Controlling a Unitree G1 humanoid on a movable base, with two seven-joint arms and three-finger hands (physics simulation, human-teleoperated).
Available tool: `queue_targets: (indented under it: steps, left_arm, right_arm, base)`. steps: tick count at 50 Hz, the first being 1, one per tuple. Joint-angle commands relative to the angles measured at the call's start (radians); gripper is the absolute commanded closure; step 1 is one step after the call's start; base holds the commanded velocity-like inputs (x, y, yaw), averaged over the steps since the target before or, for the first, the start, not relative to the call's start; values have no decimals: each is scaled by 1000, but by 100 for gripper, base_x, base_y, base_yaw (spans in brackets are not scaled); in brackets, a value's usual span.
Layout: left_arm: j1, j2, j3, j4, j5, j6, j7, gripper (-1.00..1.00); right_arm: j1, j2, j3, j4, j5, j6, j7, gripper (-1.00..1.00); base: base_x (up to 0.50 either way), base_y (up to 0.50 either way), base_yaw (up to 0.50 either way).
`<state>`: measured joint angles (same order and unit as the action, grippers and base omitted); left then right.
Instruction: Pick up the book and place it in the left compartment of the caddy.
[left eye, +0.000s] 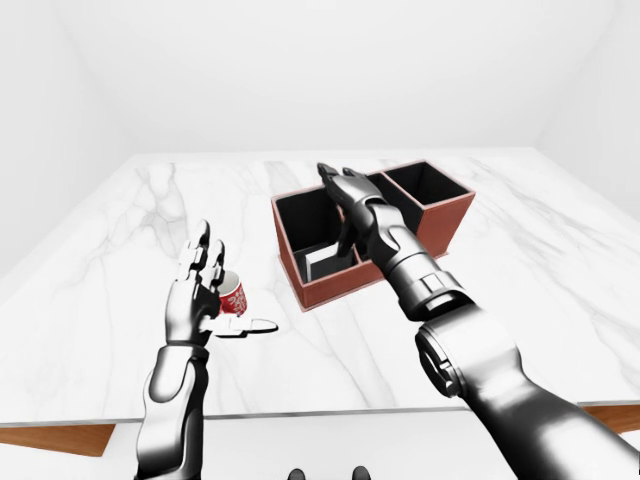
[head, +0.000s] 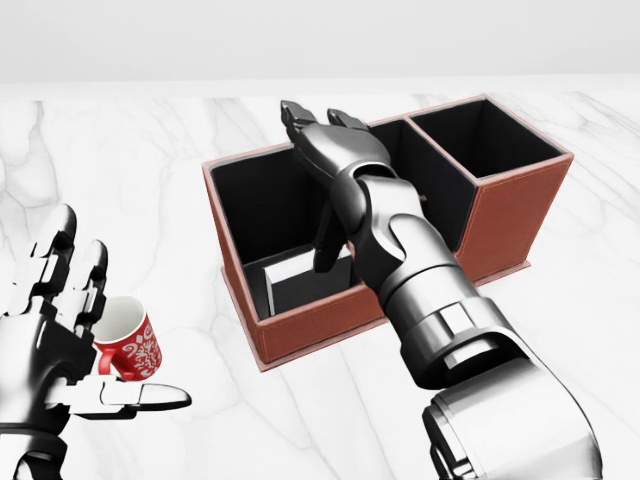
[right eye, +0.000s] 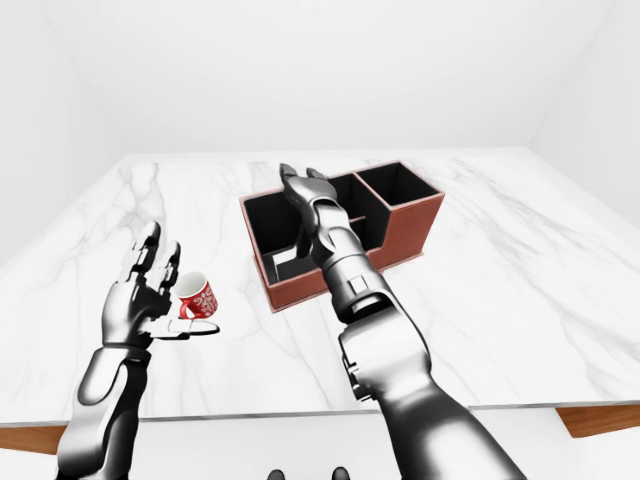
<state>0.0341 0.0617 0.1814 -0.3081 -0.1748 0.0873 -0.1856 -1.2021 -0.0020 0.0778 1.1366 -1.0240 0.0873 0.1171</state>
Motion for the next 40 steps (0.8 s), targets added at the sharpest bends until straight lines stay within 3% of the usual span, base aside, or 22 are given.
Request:
queue_targets:
  steps: [1, 11, 16, 27, 33, 40]
  left_arm:
    - [-1, 7, 9, -11, -8, 0, 5, -100]
    - [8, 5, 32, -56, -12, 0, 16, -100]
    - [12, 8, 50, -88, -31, 0, 13, -100]
    - [53, -1, 98, -227, -75, 0, 6, -100]
    - [63, -9, 103, -248, -72, 0, 2, -100]
    - [73, -25, 123, -282, -114, 0, -5, -100]
  right_arm:
    - [136, -52, -14, -399, 65, 0, 151, -100]
    - [317, -83, -58, -885, 91, 0, 290, -100]
    - [376, -102, -94, -1113, 157, 0, 310, -100]
    - [603, -134, -154, -1560, 358, 0, 188, -100]
    - [738, -140, -143, -1687, 378, 0, 129, -100]
    - [859, -95, -132, -1831, 354, 0, 64, -100]
  base:
    - [0, 0, 0]
    - [0, 0, 0]
    - [0, 0, 0]
    - [0, 0, 0]
    - [0, 0, 0]
    - [0, 0, 0]
